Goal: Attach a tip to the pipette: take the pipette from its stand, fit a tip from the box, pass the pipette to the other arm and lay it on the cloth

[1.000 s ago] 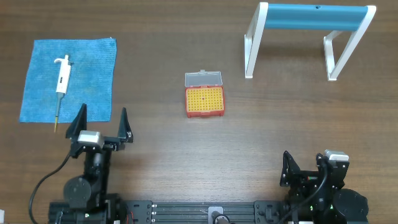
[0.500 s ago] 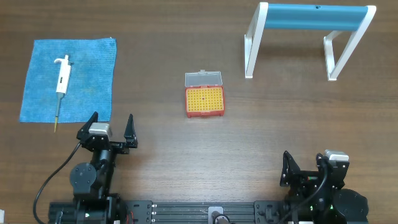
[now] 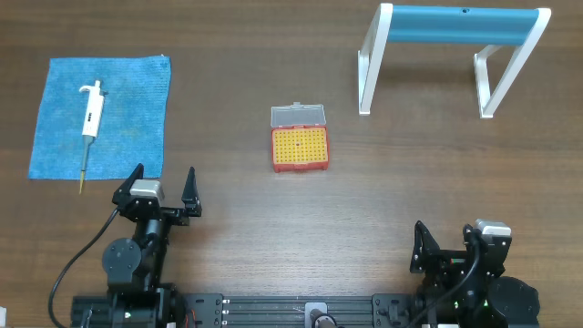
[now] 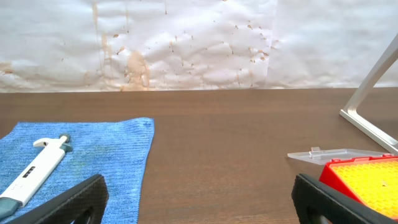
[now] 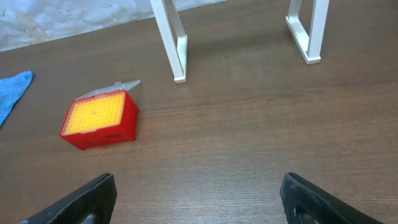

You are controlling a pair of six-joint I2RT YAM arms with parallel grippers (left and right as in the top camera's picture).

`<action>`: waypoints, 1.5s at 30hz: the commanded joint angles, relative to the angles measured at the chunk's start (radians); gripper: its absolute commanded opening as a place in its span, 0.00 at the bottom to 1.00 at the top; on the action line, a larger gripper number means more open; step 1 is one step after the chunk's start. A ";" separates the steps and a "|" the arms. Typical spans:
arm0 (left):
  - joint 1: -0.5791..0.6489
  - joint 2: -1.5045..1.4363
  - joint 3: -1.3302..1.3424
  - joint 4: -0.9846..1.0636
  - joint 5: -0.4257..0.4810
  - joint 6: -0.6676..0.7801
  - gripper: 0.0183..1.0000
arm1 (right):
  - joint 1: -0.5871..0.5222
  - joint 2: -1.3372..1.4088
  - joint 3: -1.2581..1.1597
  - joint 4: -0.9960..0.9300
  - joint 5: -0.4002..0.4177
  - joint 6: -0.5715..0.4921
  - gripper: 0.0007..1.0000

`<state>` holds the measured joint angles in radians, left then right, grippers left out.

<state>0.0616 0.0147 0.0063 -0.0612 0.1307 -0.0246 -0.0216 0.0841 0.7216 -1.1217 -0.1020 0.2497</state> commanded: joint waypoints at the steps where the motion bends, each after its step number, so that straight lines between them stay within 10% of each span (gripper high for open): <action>1: -0.003 -0.011 -0.001 -0.011 -0.018 0.003 0.95 | -0.008 -0.005 -0.002 0.004 0.016 0.012 0.86; 7: -0.003 -0.011 -0.001 -0.010 -0.019 0.002 0.95 | -0.008 -0.005 -0.026 0.124 0.055 0.010 0.86; 19: -0.003 -0.011 -0.001 -0.010 -0.019 0.003 0.95 | -0.008 -0.014 -0.628 1.082 0.124 -0.210 0.86; 45: -0.003 -0.011 -0.001 -0.011 -0.019 0.002 0.95 | -0.005 -0.083 -0.718 1.051 0.106 -0.210 0.86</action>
<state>0.0616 0.0124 0.0067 -0.0631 0.1268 -0.0242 -0.0216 0.0120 0.0124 -0.0723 0.0059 0.0570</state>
